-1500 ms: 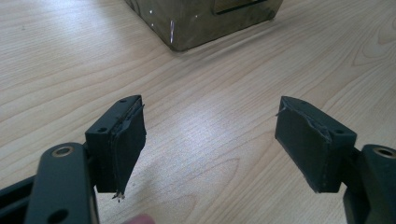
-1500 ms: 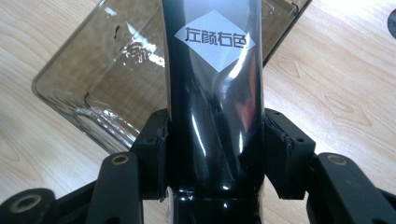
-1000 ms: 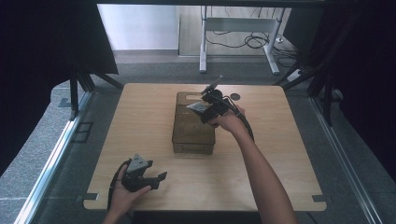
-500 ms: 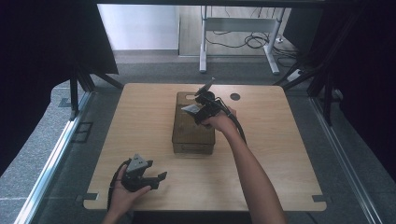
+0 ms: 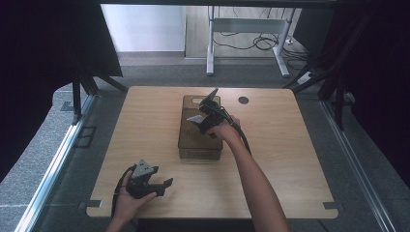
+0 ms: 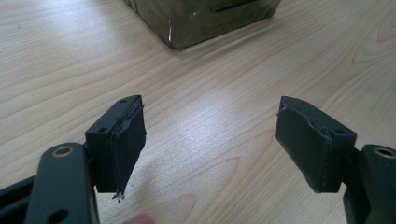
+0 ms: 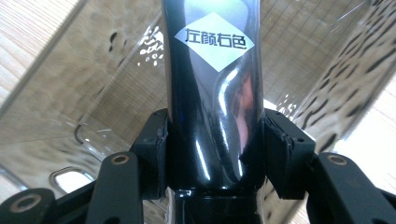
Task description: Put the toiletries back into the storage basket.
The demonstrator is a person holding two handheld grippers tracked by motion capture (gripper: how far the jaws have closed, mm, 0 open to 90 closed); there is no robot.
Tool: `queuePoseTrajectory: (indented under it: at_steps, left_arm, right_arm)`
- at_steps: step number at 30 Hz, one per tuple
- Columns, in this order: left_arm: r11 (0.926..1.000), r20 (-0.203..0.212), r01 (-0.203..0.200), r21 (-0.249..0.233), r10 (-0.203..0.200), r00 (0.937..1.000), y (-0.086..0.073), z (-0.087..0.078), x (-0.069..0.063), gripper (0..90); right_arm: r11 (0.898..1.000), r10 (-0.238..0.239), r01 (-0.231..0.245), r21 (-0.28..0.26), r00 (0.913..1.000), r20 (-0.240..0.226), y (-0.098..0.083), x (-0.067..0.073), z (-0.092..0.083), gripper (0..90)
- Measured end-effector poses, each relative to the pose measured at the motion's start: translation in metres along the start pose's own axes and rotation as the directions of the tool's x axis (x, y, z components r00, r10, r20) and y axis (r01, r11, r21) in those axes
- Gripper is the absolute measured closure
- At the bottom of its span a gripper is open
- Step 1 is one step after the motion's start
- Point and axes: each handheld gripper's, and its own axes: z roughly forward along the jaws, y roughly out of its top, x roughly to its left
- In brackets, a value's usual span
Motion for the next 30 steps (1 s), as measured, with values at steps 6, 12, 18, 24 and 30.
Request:
queuePoseTrajectory:
  at_steps: [6, 12, 18, 24, 30]
  left_arm:
    - [1.0000, 0.002, 0.002, -0.004, -0.002, 1.0000, 0.000, 0.000, 0.001, 24.9]
    - [1.0000, 0.000, 0.002, -0.004, -0.002, 1.0000, 0.000, 0.000, 0.001, 24.9]
    - [1.0000, 0.003, 0.001, -0.002, -0.001, 1.0000, 0.000, 0.000, 0.001, 24.9]
    - [1.0000, 0.003, 0.003, -0.001, -0.003, 1.0000, 0.000, 0.000, 0.001, 24.9]
    - [1.0000, 0.003, 0.000, 0.000, 0.000, 1.0000, 0.000, 0.001, 0.001, 24.9]
  right_arm:
    - [1.000, -0.012, 0.012, 0.023, 0.9999, 0.006, 0.000, 0.003, 0.015, 48.0]
    - [0.999, -0.029, 0.028, 0.043, 0.9994, 0.018, -0.001, 0.007, 0.022, 47.9]
    - [0.998, -0.037, 0.035, 0.054, 0.9989, 0.030, -0.002, 0.008, 0.029, 47.8]
    - [0.997, -0.052, 0.049, 0.066, 0.9975, 0.047, -0.004, 0.008, 0.034, 47.6]
    - [0.996, -0.062, 0.058, 0.074, 0.9966, 0.053, -0.004, 0.009, 0.036, 47.3]
